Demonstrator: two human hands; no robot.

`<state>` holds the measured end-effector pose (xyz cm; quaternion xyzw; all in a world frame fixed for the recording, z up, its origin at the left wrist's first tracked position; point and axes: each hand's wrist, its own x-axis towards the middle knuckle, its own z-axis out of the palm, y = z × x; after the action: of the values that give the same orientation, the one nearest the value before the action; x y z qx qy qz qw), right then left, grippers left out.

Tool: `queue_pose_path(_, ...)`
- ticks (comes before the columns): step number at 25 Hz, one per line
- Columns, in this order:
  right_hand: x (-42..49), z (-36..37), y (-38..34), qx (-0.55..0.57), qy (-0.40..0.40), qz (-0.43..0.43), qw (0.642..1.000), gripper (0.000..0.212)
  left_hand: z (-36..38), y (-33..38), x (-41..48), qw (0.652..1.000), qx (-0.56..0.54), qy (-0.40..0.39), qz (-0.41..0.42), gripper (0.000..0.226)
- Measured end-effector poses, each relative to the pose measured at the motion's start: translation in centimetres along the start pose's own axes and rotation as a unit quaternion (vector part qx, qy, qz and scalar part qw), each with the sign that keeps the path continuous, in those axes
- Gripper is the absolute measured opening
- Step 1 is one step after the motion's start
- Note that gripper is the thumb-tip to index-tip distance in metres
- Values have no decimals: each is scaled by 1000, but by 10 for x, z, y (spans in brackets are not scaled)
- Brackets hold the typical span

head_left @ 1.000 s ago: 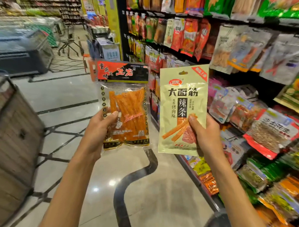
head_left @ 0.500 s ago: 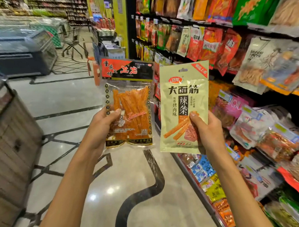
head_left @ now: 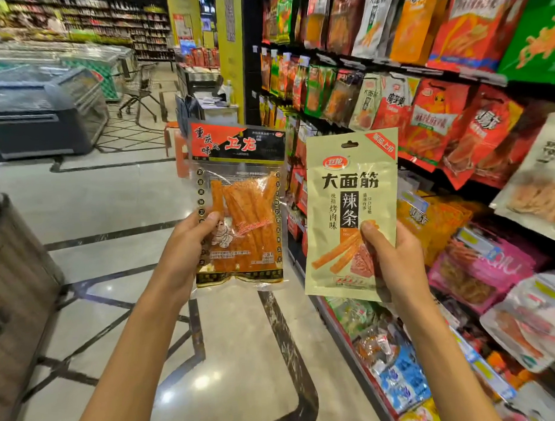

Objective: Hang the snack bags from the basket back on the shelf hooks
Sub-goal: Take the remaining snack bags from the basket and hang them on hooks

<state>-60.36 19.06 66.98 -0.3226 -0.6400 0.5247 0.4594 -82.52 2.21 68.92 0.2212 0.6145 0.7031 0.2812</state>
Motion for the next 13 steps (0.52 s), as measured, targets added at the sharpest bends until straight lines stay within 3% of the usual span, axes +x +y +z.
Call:
queue_pose_path(6,89,62,34,-13,20,9,1000,13,-11,-7,128,1000,7,-19,-7,22)
queue_pose_path(13,207,145,59,-30,97,26,994,14,-25,-1,314,995,22,-100,-16,29)
